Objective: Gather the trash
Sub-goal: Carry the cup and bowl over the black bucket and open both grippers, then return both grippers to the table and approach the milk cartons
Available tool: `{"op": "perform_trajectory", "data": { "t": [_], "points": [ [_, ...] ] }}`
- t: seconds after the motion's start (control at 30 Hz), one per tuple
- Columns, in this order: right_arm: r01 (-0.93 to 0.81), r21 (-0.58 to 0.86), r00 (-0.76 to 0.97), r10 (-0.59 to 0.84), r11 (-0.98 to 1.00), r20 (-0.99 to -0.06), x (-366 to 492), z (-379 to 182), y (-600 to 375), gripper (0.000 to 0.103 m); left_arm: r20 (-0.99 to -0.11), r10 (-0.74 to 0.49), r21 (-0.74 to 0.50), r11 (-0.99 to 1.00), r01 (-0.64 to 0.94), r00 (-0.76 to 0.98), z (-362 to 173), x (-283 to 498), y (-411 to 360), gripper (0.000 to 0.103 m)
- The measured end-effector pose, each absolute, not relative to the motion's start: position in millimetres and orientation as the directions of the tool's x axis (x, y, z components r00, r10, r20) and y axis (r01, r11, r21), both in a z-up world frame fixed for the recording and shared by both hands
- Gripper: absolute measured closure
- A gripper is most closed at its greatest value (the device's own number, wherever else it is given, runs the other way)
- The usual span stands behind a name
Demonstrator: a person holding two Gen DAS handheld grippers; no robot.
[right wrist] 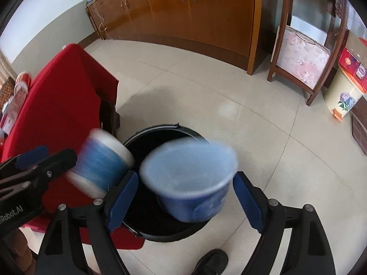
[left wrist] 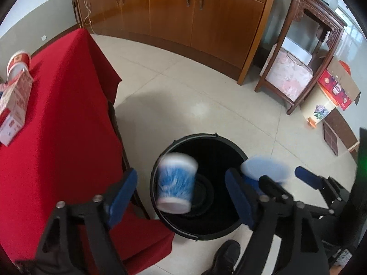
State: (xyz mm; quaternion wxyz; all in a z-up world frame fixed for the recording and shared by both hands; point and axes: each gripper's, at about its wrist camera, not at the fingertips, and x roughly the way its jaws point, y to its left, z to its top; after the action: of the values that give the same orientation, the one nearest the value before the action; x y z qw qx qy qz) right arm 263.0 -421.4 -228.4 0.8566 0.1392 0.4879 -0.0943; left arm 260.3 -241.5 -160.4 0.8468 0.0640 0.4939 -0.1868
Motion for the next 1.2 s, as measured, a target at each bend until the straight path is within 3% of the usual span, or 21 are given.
{"op": "perform_trajectory", "data": {
  "t": [0.67,1.2],
  "points": [
    [0.233,0.225,0.676,0.009,0.946,-0.737,205.2,-104.2,-369.3,0.016,-0.754,-0.251,-0.09,0.955,0.283,0.607,-55.1,223.2,-156.5,0.021],
    [0.009,0.22,0.734,0.144,0.975,-0.664,190.7,-44.6,-231.8,0.013,-0.715,-0.017,-0.061,0.997,-0.038,0.699,-26.6,172.4,19.7,0.016]
  ]
}}
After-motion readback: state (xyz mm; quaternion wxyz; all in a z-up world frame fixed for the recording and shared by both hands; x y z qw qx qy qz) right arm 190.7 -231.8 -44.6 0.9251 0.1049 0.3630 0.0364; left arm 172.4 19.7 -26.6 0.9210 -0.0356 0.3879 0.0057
